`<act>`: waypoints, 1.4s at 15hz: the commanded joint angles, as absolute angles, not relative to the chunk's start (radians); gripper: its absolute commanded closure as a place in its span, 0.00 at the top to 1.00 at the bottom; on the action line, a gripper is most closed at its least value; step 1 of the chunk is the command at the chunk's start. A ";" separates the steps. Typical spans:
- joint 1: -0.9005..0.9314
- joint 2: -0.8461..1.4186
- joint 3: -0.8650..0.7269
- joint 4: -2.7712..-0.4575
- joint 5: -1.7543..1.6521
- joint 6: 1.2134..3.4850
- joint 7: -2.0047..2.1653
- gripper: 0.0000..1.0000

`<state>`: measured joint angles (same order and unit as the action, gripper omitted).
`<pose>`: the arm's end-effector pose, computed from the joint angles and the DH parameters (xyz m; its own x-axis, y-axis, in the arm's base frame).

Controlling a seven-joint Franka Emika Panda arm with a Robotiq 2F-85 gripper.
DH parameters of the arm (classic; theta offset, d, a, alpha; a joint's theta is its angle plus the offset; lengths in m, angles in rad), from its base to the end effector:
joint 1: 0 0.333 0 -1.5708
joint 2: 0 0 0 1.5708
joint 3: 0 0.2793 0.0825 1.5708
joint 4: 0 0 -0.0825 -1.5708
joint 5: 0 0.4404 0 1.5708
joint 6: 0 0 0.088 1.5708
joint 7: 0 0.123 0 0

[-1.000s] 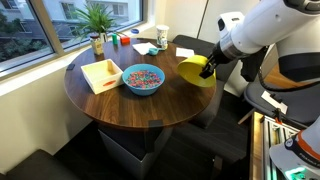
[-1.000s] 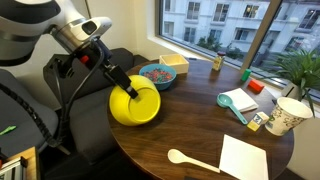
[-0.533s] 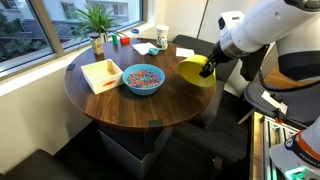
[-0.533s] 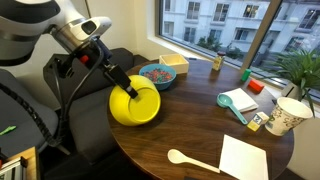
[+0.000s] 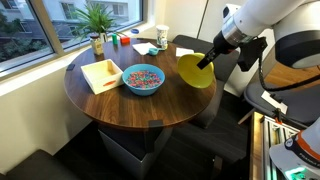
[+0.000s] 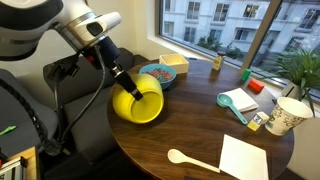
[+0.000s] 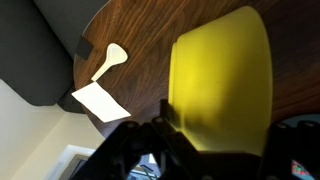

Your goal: Put the yellow bowl upright

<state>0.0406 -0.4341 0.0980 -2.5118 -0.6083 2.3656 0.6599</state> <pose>0.5011 0.0542 0.3897 0.8929 -0.0476 0.4476 -0.2128 -0.9209 0.3266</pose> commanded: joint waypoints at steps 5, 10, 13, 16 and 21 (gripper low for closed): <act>-0.055 -0.445 0.098 -2.561 -0.394 2.480 0.680 0.31; -0.110 -0.454 0.104 -2.605 -0.313 2.569 0.701 0.31; -0.134 -0.456 0.111 -2.625 -0.287 2.605 0.701 0.31; -0.149 -0.457 0.117 -2.635 -0.283 2.630 0.691 0.31; -0.161 -0.452 0.127 -2.631 -0.287 2.654 0.687 0.99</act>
<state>-0.1397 -0.4345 0.1038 -2.6057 -0.3119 2.6201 0.6915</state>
